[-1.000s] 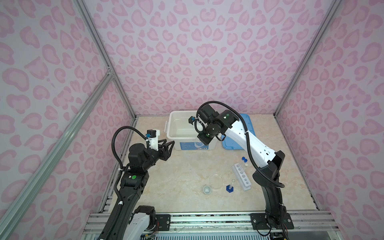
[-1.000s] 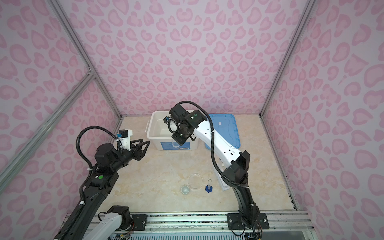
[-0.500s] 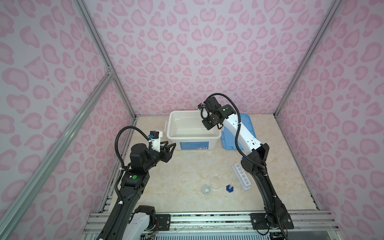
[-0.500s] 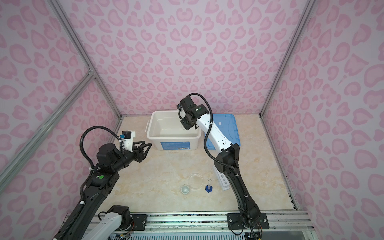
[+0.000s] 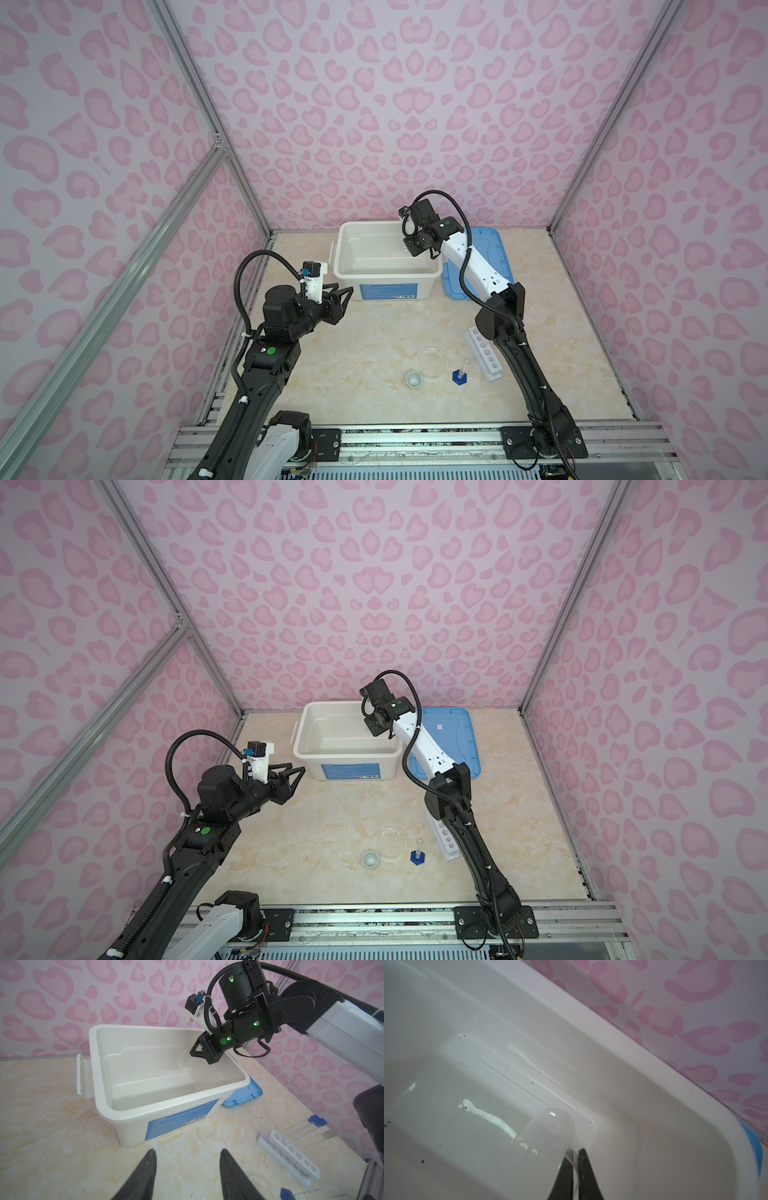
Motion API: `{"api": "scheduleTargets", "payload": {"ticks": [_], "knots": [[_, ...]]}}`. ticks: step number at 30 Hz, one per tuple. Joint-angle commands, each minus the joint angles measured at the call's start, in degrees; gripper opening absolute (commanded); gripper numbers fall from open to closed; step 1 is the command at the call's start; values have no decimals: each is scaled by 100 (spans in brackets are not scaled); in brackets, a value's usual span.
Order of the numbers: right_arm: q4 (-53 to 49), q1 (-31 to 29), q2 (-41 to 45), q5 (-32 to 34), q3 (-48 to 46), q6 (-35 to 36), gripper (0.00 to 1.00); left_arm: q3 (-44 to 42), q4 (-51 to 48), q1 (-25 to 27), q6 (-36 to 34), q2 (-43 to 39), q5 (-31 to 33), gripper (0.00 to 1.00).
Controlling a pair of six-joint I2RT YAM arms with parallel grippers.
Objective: Organize the chemistry lab equipment
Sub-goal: 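Lower the beaker into the tub and open the right gripper, then raise the right gripper out of the tub and swing it back toward the rack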
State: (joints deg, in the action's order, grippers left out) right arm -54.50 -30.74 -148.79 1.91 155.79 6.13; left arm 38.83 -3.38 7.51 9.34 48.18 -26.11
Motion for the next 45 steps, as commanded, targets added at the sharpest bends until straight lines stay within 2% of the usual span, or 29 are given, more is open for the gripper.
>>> {"api": "scheduleTargets", "payload": {"ticks": [1, 19, 27, 32, 35, 40, 43, 45], "knots": [[176, -25, -146, -96, 27, -77, 10, 94, -5, 5, -56, 21, -35, 51], [-28, -46, -298, -191, 23, 20, 10, 195, -56, 38, -97, 140, -57, 50], [183, -45, 495, -204, 24, -15, 12, 270, -146, 34, -166, 0, 56, 50], [186, -76, 1182, -319, -168, -5, 18, 317, -174, 32, -177, -109, 149, 51], [177, -178, 1731, -376, -803, 84, 25, 361, -250, 35, -205, -128, 75, 51], [338, -493, 3085, -315, -2648, 253, 32, 310, -479, 128, -372, -198, -136, 51], [535, -623, 3976, -354, -3871, 174, 37, 225, -691, 405, -522, -323, -44, 51], [815, -700, 4647, -353, -4789, 63, 41, 132, -772, 766, -693, -418, 152, 52]]}}
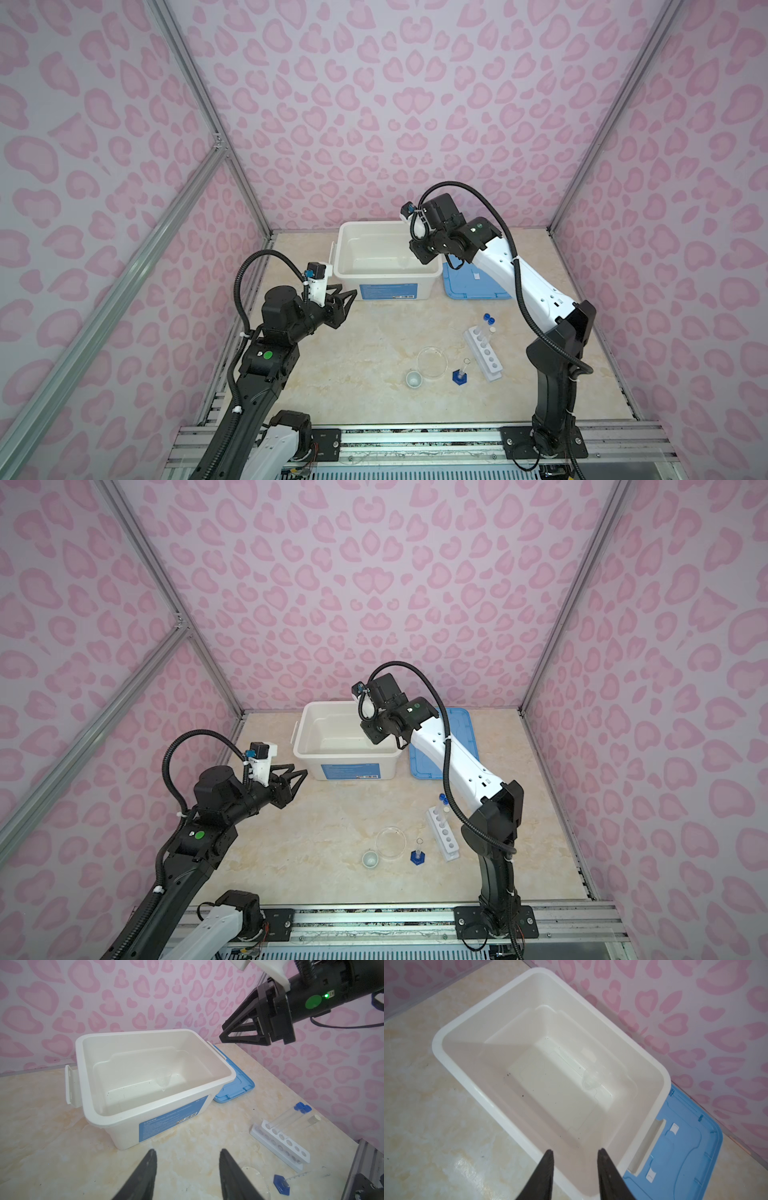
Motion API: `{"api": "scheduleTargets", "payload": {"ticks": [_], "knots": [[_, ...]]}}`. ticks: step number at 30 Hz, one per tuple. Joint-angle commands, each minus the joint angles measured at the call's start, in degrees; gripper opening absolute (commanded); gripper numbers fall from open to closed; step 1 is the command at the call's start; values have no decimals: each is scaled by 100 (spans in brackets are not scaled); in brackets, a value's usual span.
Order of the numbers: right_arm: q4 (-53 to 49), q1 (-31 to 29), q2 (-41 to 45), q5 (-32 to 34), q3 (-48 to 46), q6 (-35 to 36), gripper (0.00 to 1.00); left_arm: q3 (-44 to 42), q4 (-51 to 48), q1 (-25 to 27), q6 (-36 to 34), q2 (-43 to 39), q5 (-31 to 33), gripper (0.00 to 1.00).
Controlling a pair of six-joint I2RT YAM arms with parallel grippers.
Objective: Organize the chemistry lab equipment
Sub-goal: 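Raise the right gripper out of the tub and swing it back toward the rack, then lower the open right gripper around the blue-based glass graduated cylinder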
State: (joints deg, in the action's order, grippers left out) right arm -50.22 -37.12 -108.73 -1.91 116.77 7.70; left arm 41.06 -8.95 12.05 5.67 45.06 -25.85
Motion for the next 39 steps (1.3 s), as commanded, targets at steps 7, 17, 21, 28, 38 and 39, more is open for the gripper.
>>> {"api": "scheduleTargets", "payload": {"ticks": [7, 17, 21, 28, 38, 39], "knots": [[1499, -19, 2578, 140, -2950, -576, 62, -455, 91, 1608, -536, -113, 550, 59], [2013, 636, 4220, -120, -4061, -1006, 65, -460, 1242, 3852, -447, 1313, 1471, 68], [1356, 700, 4472, -231, -4091, -1047, 65, -247, 1282, 4077, -382, 1664, 1659, 65], [388, -251, 5724, 714, -5284, -1787, 70, -304, 1320, 3599, -561, 793, 2020, 68], [500, -2662, 6748, 2342, -7075, -3981, 76, -405, 1341, 1924, -163, -94, 1352, 70], [568, -2873, 6778, 2452, -7259, -4093, 76, -429, 1356, 1837, -163, -139, 1320, 70]]}}
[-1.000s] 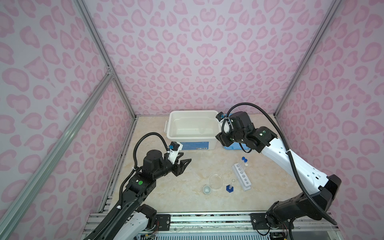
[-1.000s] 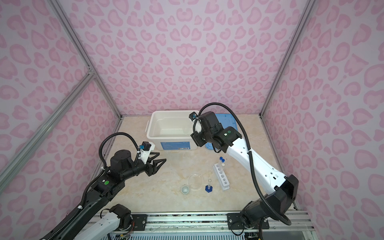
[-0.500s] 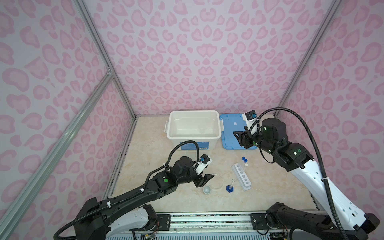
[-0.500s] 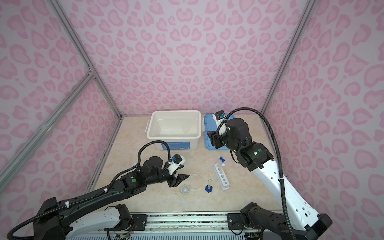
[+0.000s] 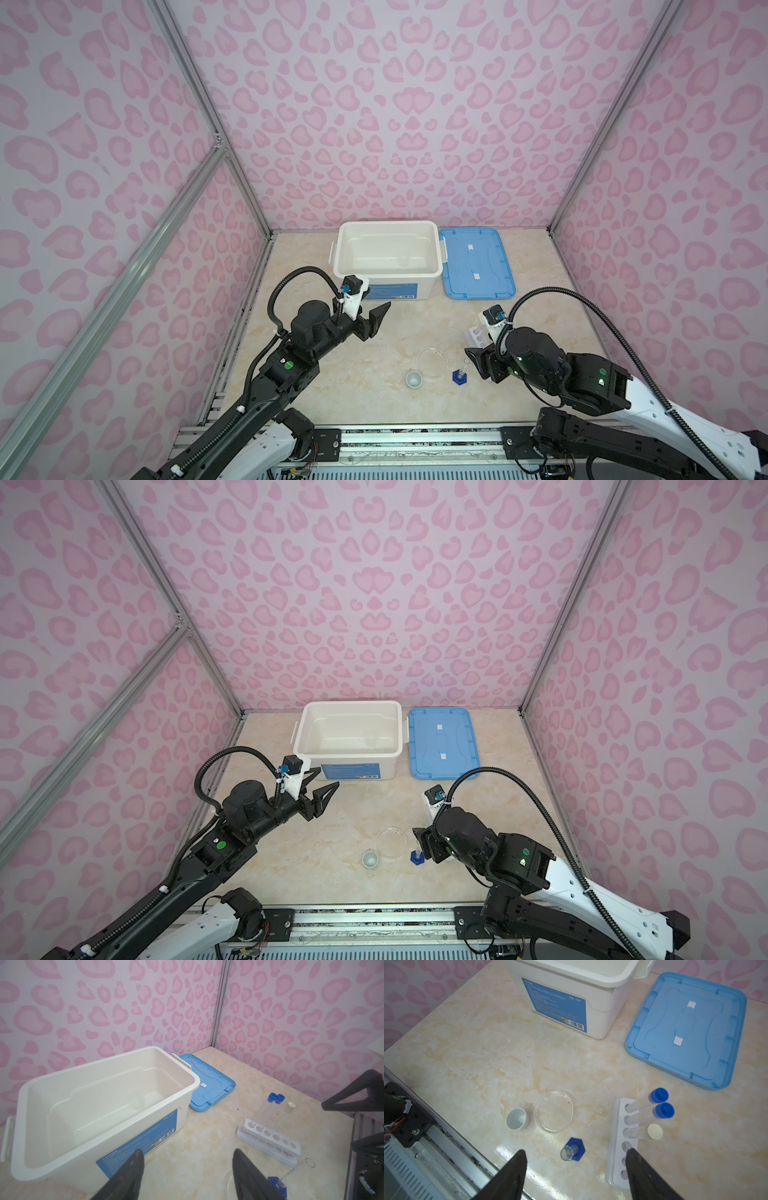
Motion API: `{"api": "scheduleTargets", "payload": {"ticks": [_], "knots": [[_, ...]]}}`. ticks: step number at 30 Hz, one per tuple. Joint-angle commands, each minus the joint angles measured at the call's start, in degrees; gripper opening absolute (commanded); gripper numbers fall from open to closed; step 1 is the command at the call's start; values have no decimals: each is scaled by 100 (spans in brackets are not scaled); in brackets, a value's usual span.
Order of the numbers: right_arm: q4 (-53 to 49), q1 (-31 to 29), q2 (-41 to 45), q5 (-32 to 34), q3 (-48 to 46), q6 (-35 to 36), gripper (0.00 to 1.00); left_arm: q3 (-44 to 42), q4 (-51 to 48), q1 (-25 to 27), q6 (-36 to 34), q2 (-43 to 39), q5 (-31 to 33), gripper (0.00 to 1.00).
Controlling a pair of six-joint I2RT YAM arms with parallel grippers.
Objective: Organize the chemistry lab equipment
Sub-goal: 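Lower the open right gripper around the blue-based glass graduated cylinder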
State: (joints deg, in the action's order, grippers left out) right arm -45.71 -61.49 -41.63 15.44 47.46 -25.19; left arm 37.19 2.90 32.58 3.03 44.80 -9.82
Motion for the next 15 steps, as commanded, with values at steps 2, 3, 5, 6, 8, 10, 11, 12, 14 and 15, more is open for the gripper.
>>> {"api": "scheduleTargets", "payload": {"ticks": [2, 3, 5, 6, 8, 10, 11, 12, 14, 15], "knots": [[270, -773, 136, 999, -710, -1013, 76, -102, 177, -341, 84, -172, -328, 70], [343, -890, 198, 1136, -860, -1083, 76, -115, 168, -385, 80, -190, -366, 70], [613, -1075, 459, 1334, -1232, -1133, 74, -133, 142, -418, 62, -240, -406, 69], [710, -1108, 599, 1423, -1381, -1152, 74, -133, 126, -432, 53, -267, -412, 69], [947, -1150, 1053, 1476, -1710, -1163, 74, -124, 55, -462, 34, -317, -446, 69], [1218, -1169, 1538, 1450, -2058, -1132, 74, -128, 1, -512, 22, -380, -475, 69], [1326, -1172, 1724, 1440, -2206, -1112, 74, -148, 0, -538, 31, -399, -485, 69], [1447, -1167, 1899, 1436, -2360, -1104, 74, -167, 9, -566, 40, -410, -494, 69], [1592, -1166, 2094, 1397, -2577, -1096, 74, -186, 18, -611, 73, -410, -532, 69], [1609, -1165, 2150, 1357, -2657, -1098, 73, -188, 10, -621, 83, -410, -559, 69]]}}
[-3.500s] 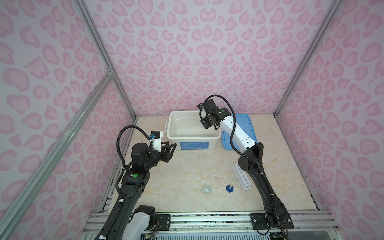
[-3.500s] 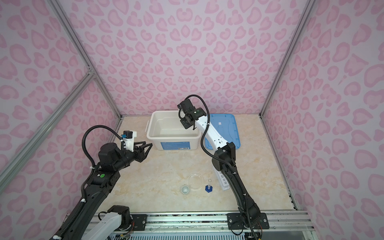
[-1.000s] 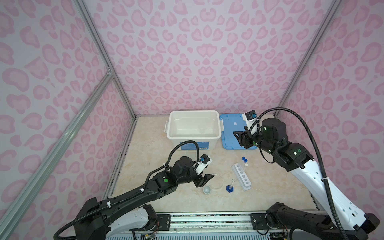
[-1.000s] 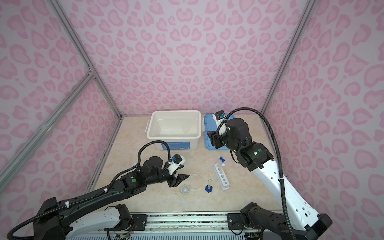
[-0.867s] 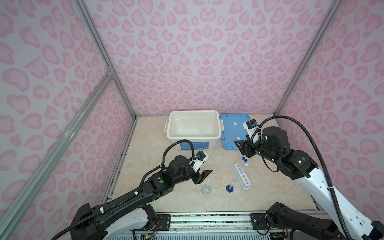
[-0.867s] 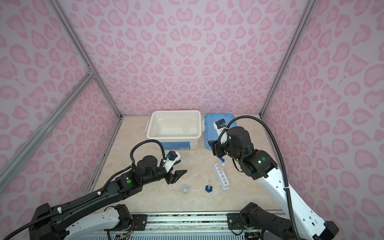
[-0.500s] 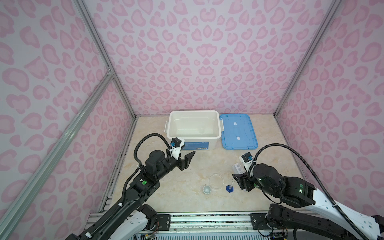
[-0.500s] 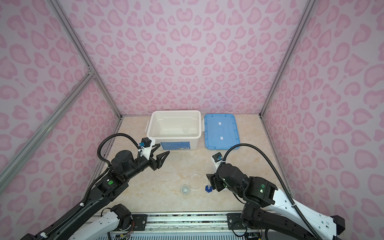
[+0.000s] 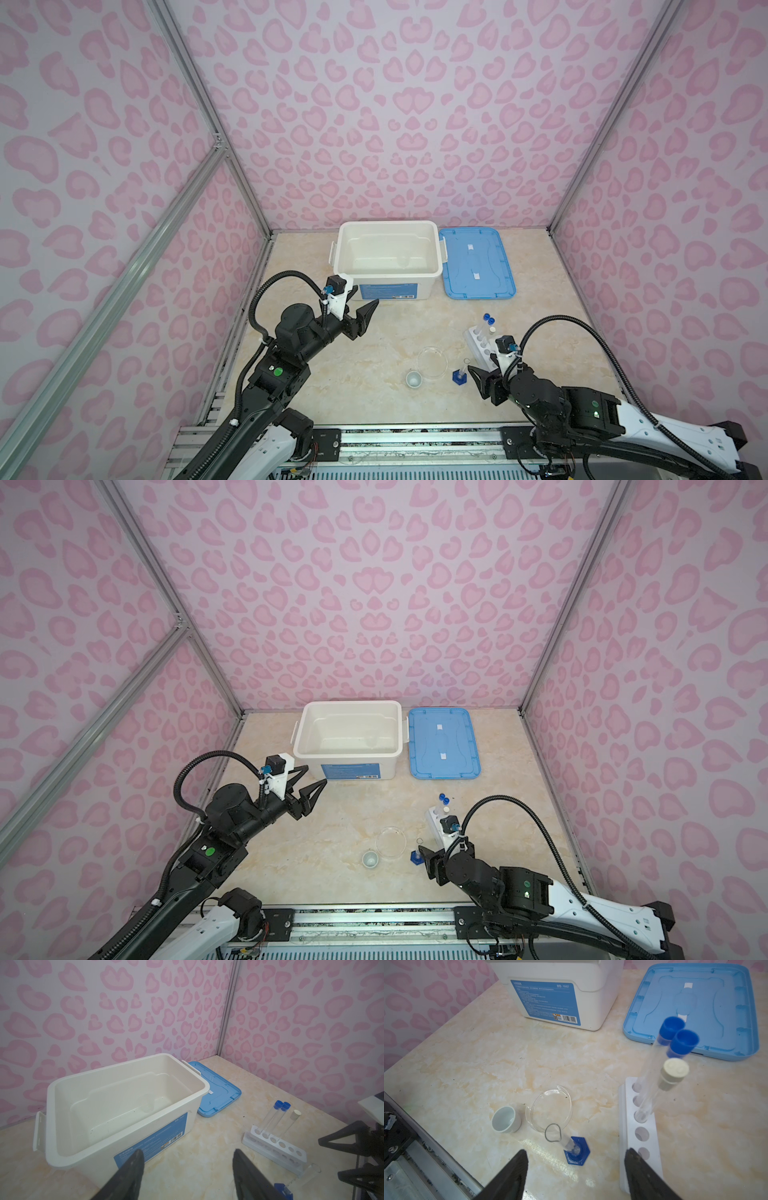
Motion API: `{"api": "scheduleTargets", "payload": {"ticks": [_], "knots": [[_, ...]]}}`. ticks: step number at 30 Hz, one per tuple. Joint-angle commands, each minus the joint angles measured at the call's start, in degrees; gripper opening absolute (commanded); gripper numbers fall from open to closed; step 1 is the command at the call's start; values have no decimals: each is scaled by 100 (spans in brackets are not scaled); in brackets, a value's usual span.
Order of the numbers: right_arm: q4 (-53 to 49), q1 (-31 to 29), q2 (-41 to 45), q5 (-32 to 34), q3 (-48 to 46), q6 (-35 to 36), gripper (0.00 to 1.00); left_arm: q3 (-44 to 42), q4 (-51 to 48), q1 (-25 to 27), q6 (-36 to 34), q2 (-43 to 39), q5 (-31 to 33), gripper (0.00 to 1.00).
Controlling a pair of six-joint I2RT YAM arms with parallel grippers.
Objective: Organize the chemistry lab equipment
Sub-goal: 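Lower the open right gripper around the blue-based glass graduated cylinder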
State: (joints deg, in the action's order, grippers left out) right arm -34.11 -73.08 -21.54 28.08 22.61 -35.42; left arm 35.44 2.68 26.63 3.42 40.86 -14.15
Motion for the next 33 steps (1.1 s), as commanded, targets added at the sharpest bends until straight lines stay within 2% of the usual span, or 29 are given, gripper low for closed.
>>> {"api": "scheduleTargets", "payload": {"ticks": [1, 6, 12, 19, 27, 33], "knots": [[417, -13, 166, 54, -212, -79, 73, -19, 31, -35, 45, -17, -140, 69], [467, -31, -30, 83, -259, -48, 72, -53, 46, -60, 53, -12, -160, 69], [1188, -26, -385, 129, -648, 87, 69, -64, 23, -70, 45, -17, -176, 69], [1574, 8, -220, 299, -867, 352, 66, -73, 31, -79, 62, 27, -228, 69], [1981, 243, -315, 71, -1054, 536, 61, -72, -43, -79, 70, -7, -228, 69], [2492, 736, -702, -510, -1127, 754, 56, -64, -83, -79, 62, -45, -211, 69]]}}
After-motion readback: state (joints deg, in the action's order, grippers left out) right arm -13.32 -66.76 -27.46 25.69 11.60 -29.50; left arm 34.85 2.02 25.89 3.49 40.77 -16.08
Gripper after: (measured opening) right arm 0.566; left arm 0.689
